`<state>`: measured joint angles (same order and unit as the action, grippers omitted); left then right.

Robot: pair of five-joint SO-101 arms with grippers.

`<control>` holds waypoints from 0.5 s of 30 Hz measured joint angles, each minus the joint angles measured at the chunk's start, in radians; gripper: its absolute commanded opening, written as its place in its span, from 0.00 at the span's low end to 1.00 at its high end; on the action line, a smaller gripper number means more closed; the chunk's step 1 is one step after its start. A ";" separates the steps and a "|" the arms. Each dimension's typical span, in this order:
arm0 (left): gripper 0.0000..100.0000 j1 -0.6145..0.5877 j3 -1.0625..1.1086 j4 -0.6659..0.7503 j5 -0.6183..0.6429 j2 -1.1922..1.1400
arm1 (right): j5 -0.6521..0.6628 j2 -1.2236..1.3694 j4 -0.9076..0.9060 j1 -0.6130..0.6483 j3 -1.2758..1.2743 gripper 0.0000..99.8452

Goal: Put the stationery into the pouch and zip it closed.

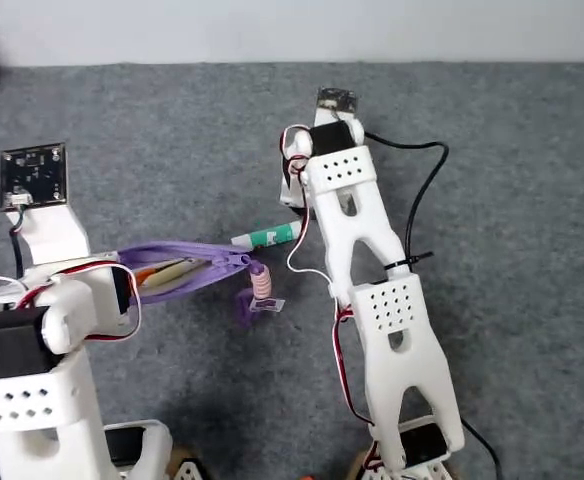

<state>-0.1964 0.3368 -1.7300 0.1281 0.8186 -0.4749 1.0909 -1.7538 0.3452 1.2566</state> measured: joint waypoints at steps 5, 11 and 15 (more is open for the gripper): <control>0.01 0.000 0.000 0.000 0.000 0.000 | 0.002 -0.008 0.000 0.028 -0.061 0.26; 0.01 0.000 0.000 0.000 0.000 -0.002 | -0.020 -0.026 0.002 0.104 -0.063 0.26; 0.01 0.000 0.009 0.000 0.000 0.000 | -0.058 -0.026 0.020 0.107 -0.063 0.26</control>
<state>-0.1964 0.3460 -1.7300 0.1281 0.8186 -0.5332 1.0648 -1.7338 0.4526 1.1937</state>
